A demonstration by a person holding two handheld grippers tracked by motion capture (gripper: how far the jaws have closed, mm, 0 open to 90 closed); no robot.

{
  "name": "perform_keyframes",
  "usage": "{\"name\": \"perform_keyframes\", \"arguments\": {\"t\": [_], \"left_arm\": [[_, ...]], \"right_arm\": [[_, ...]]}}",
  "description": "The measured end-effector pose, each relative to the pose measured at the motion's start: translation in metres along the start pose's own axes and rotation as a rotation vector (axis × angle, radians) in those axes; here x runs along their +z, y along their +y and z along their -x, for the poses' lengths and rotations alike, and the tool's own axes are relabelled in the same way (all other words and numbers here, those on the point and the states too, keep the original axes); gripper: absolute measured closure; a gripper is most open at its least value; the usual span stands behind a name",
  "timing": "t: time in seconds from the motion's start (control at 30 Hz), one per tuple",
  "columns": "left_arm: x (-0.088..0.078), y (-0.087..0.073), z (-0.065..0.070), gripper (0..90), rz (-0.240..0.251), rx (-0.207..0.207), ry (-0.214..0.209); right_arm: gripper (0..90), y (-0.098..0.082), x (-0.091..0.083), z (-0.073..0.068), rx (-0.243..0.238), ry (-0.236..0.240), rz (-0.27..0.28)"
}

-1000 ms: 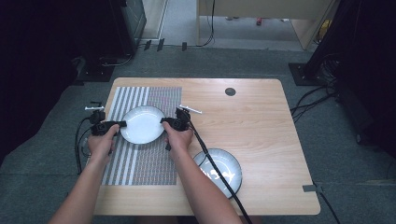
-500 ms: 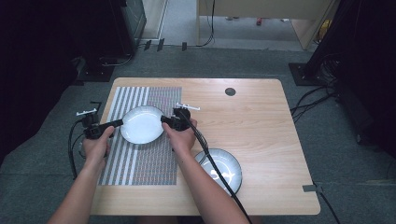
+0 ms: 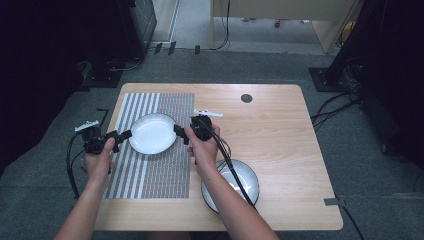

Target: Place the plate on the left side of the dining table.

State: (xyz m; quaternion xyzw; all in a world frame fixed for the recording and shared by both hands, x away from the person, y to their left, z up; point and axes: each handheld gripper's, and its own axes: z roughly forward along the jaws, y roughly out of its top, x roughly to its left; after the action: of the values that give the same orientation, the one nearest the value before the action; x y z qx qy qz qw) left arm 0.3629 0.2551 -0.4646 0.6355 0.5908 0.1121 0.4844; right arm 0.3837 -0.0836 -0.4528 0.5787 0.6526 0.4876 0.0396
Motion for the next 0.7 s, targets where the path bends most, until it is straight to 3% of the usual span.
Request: {"name": "perform_keyframes", "arguments": {"t": [0.17,0.53,0.7], "left_arm": [[-0.005,-0.006,0.009,21.9,0.01,0.029,-0.004],[-0.016,-0.018,0.028,22.0,-0.006,0.083,0.016],[-0.022,-0.025,0.039,22.0,-0.004,0.108,-0.001]], "right_arm": [[28.3,-0.004,-0.019,0.002,-0.062,-0.023,0.014],[27.4,-0.009,-0.059,0.016,-0.105,-0.055,0.049],[27.4,-0.012,-0.075,0.021,-0.102,-0.057,0.054]]}}
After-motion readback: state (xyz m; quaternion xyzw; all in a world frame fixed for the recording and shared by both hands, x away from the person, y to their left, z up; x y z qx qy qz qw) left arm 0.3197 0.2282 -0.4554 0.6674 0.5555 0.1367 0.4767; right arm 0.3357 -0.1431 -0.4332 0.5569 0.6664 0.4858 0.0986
